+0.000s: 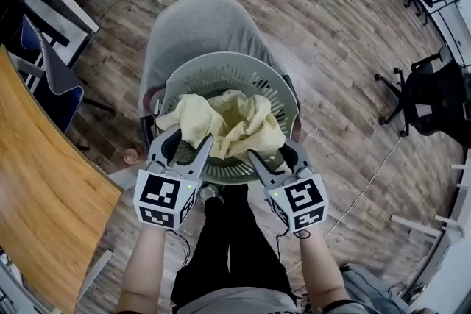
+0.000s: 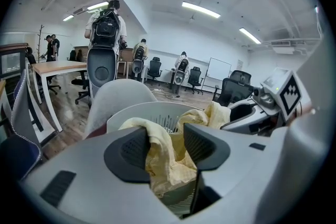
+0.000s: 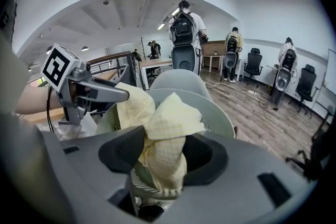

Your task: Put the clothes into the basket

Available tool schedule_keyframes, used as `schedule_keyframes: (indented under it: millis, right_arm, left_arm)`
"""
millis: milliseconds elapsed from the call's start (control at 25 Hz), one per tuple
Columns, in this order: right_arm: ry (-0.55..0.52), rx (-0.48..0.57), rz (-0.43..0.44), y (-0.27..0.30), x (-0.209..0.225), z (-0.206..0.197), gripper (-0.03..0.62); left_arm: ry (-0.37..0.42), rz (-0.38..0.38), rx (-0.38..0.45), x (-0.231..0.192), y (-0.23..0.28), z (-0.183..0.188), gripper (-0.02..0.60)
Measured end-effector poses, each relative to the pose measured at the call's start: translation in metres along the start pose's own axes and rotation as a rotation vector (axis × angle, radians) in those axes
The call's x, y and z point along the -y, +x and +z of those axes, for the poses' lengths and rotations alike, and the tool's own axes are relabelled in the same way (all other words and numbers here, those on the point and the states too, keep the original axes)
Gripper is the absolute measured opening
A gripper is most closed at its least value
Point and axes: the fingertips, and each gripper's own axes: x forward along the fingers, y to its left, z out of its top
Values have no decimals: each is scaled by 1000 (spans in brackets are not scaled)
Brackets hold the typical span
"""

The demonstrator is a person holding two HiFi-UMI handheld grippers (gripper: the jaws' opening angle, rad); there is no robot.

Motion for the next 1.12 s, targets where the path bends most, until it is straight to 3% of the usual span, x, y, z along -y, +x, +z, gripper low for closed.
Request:
schedule_keyframes:
  millis: [320,440,1120]
  right_arm:
    - [-48,-3,-27,-13,3,15,222]
    - [-58,-8,-29,-17,3,20,221]
    - [-138,-40,-112,-46,22,36,221]
  left_arm:
    - [11,39,42,-9,-13,12,145]
    - [28,67,48,-13,-20,15,75]
    - [8,247,24,-50,-54,11,66]
